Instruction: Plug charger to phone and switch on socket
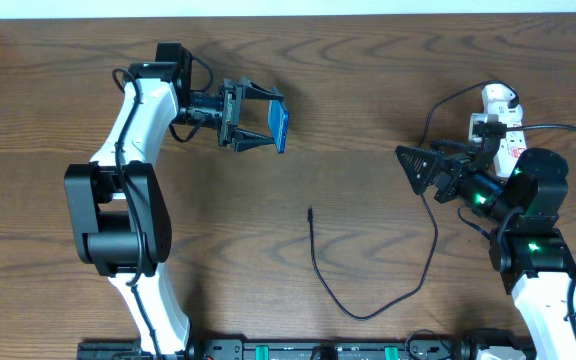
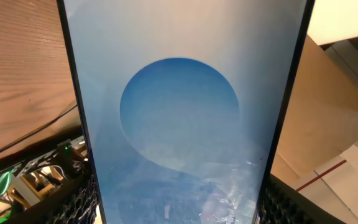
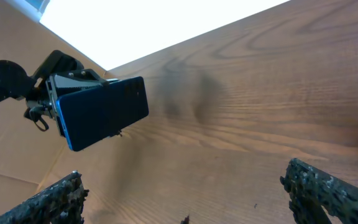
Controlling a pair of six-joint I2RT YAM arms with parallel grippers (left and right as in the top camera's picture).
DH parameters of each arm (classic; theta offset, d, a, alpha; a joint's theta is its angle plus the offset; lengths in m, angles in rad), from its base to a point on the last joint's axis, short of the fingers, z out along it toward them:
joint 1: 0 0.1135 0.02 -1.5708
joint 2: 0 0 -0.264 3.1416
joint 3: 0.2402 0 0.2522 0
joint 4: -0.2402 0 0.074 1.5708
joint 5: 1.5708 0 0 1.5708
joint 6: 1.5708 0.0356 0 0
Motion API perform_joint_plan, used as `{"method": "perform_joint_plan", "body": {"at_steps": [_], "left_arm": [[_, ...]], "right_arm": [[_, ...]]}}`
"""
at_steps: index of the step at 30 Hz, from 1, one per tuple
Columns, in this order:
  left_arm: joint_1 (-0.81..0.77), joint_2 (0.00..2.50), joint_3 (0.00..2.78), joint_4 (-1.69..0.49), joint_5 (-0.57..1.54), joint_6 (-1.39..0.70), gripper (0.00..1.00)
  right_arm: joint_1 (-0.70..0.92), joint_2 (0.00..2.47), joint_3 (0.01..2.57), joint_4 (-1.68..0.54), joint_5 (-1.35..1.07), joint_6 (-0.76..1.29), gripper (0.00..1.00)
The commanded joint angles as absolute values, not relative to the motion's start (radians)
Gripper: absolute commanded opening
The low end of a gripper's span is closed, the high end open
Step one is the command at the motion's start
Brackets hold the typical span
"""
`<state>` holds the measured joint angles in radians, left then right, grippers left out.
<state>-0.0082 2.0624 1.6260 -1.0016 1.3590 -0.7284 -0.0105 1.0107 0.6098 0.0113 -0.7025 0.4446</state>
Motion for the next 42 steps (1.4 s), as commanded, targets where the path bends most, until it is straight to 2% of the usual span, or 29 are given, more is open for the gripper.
{"method": "perform_joint_plan", "body": {"at_steps": [1, 31, 36, 42], "left_arm": [[-0.005, 2.025, 1.624, -1.003, 1.394, -0.712, 0.07], [-0.005, 2.025, 1.624, -0.947, 1.393, -0.717, 0.07], [-0.005, 2.025, 1.624, -0.934, 1.298, -0.765, 0.07], [-0.006, 2.025, 1.624, -0.931, 1.291, -0.769, 0.07]], "right_arm": [[0.007, 1.013, 0.633, 0.007, -0.699, 0.456, 0.99], [0.007, 1.013, 0.633, 0.007, -0.702, 0.456, 0.99], [0.007, 1.013, 0.633, 0.007, -0.702, 0.456, 0.99], [0.007, 1.013, 0.633, 0.007, -0.702, 0.456, 0.99]]}}
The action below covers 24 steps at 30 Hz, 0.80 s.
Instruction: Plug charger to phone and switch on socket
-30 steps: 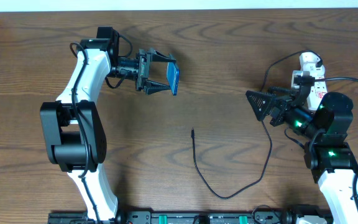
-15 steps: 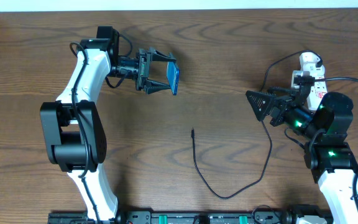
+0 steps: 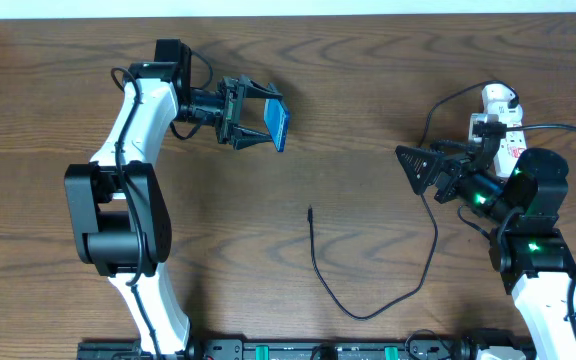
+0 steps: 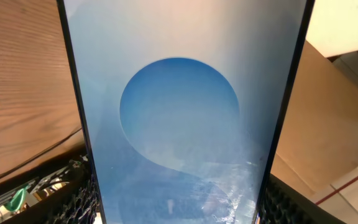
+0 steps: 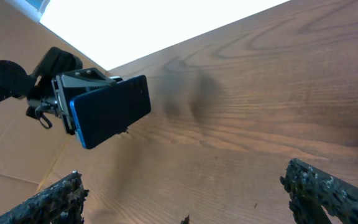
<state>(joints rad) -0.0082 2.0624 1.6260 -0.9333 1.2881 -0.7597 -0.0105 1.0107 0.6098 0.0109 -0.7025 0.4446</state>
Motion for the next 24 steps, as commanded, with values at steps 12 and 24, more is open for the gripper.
{"method": "perform_joint_plan", "body": {"at_steps": [12, 24], "left_arm": [[-0.007, 2.025, 1.625, -0.910, 1.224, -0.808, 0.07], [-0.056, 2.023, 1.637, -0.813, 1.217, -0.878, 0.07]], "right_arm": [[0.007, 1.013, 0.633, 0.008, -0.702, 0.457, 0.99], [0.007, 1.014, 0.633, 0.044, -0.702, 0.496, 0.99]]}}
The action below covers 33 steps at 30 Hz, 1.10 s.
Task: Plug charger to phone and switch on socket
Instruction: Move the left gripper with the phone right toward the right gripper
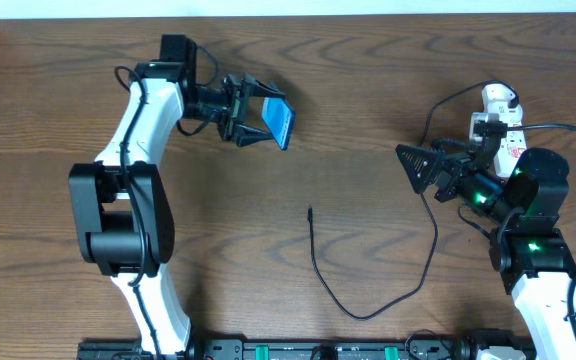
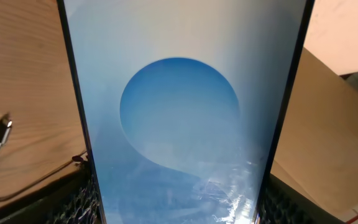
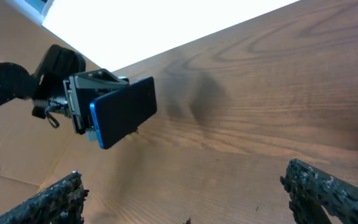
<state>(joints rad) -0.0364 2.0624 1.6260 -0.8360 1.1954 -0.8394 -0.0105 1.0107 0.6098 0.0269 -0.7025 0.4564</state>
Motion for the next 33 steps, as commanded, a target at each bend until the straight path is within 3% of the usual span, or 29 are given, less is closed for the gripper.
{"method": "perform_joint_plan", "body": {"at_steps": [1, 33], "left_arm": [[-0.059, 2.023, 1.637, -0.804, 1.218, -0.883, 0.07], [-0.072, 1.858, 1.637, -0.757, 0.974, -0.990, 0.07]], "right_arm": [[0.007, 1.014, 0.633, 0.052, -0.702, 0.502, 0.99], [0.007, 1.029, 0.677, 0.094, -0.756, 0.617, 0.99]]}}
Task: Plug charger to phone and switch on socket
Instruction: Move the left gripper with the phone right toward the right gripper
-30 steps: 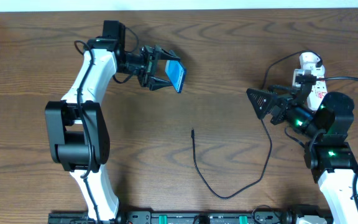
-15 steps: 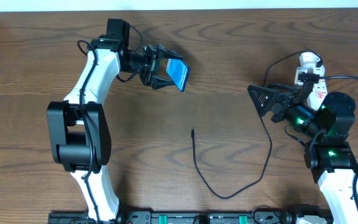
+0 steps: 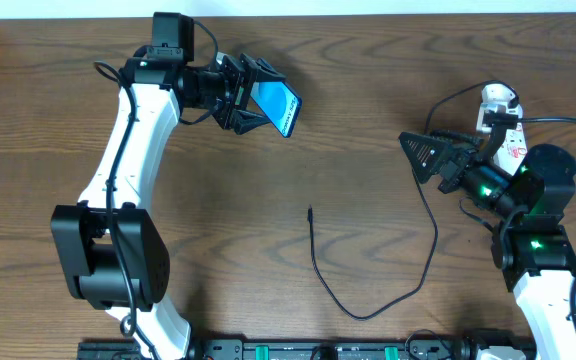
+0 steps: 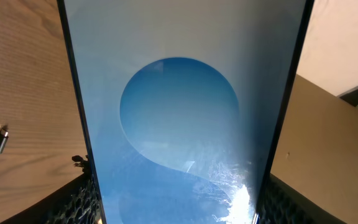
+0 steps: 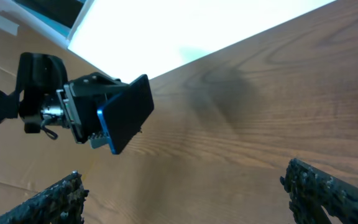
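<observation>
My left gripper (image 3: 251, 97) is shut on a blue phone (image 3: 277, 106), held above the far left of the table; the screen (image 4: 179, 112) fills the left wrist view and shows again as the phone (image 5: 124, 114) in the right wrist view. The black charger cable (image 3: 388, 290) curls across the table, its free plug (image 3: 310, 213) lying mid-table and the same plug at the left edge of the left wrist view. The cable runs up to the white socket (image 3: 498, 110) at the far right. My right gripper (image 3: 415, 157) hovers open just left of the socket, nothing between its fingers (image 5: 328, 186).
A wooden table (image 3: 368, 60) carries everything. A black rail with green parts (image 3: 298, 350) lines the near edge. Brown cardboard (image 4: 334, 149) shows beyond the table in the left wrist view.
My left arm has lifted the phone higher and tilted it, screen now facing more upward. My right gripper has tipped up a little, still open.
My left gripper held the phone on edge over the far left of the table at every earlier moment, turning it slightly each time. Now it is raised and tilted. The right gripper has stayed open by the socket, and the cable has not moved.
</observation>
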Controlling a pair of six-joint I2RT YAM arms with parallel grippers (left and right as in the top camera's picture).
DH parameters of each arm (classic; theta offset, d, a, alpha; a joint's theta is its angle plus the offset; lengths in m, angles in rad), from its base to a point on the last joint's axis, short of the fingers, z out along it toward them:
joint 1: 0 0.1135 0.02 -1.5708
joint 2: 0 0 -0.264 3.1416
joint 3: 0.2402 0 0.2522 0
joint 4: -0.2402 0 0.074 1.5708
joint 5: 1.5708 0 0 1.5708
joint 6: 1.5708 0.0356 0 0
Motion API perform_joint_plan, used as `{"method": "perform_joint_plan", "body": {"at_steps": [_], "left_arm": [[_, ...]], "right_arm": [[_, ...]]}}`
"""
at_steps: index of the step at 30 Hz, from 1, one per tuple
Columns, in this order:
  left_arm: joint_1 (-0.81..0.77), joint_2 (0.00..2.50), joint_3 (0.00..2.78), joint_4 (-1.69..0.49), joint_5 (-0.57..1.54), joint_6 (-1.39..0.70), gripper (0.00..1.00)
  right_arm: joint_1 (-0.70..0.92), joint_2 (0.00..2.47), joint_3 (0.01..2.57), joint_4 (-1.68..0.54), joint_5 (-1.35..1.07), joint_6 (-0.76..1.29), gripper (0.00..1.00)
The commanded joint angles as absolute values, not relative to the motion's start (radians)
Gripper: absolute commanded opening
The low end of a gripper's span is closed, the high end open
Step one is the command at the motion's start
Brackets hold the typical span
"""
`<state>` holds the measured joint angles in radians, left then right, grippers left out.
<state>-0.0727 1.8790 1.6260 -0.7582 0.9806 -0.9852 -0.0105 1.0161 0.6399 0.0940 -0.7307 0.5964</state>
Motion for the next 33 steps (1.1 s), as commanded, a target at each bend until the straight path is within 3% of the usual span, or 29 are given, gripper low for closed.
{"method": "perform_joint_plan", "body": {"at_steps": [1, 16, 33], "left_arm": [[-0.073, 1.858, 1.637, -0.757, 0.974, -0.991, 0.07], [-0.147, 1.858, 1.637, -0.757, 0.819, -1.074, 0.08], [-0.239, 1.856, 1.637, -0.756, 0.682, -1.141, 0.08]], "right_arm": [[0.007, 1.035, 0.682, 0.093, -0.763, 0.620, 0.99], [0.012, 1.229, 0.843, 0.040, -0.922, 0.636, 0.99], [0.065, 1.295, 0.873, 0.080, -0.913, 0.695, 0.99]]}}
